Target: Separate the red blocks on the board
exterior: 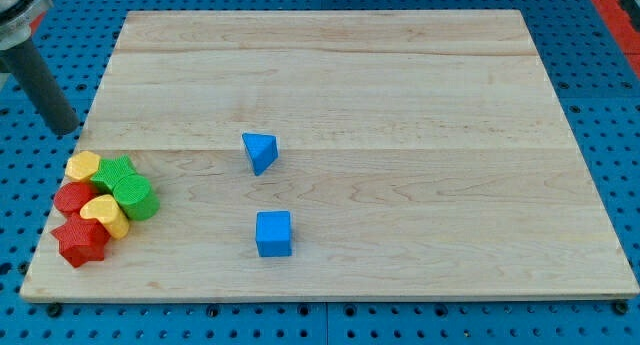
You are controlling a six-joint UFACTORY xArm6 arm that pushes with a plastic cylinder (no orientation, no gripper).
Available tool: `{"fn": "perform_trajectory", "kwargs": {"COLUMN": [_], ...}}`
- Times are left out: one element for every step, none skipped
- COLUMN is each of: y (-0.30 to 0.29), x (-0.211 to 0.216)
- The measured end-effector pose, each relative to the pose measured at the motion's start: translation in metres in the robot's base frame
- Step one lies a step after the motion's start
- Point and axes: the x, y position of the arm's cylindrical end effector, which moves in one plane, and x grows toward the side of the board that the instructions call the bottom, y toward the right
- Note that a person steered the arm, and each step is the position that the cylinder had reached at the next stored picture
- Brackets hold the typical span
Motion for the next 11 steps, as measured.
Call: {"fn": "perform_trajectory", "kwargs": {"y": [0.000, 0.001, 0.001, 0.018, 0.054, 0.082, 0.068, 0.080, 0.128, 0.137, 0.127], "x": [0.059, 0.124, 0.160, 0.158, 0.135, 0.120, 0.121, 0.109, 0.095, 0.088, 0.081]}}
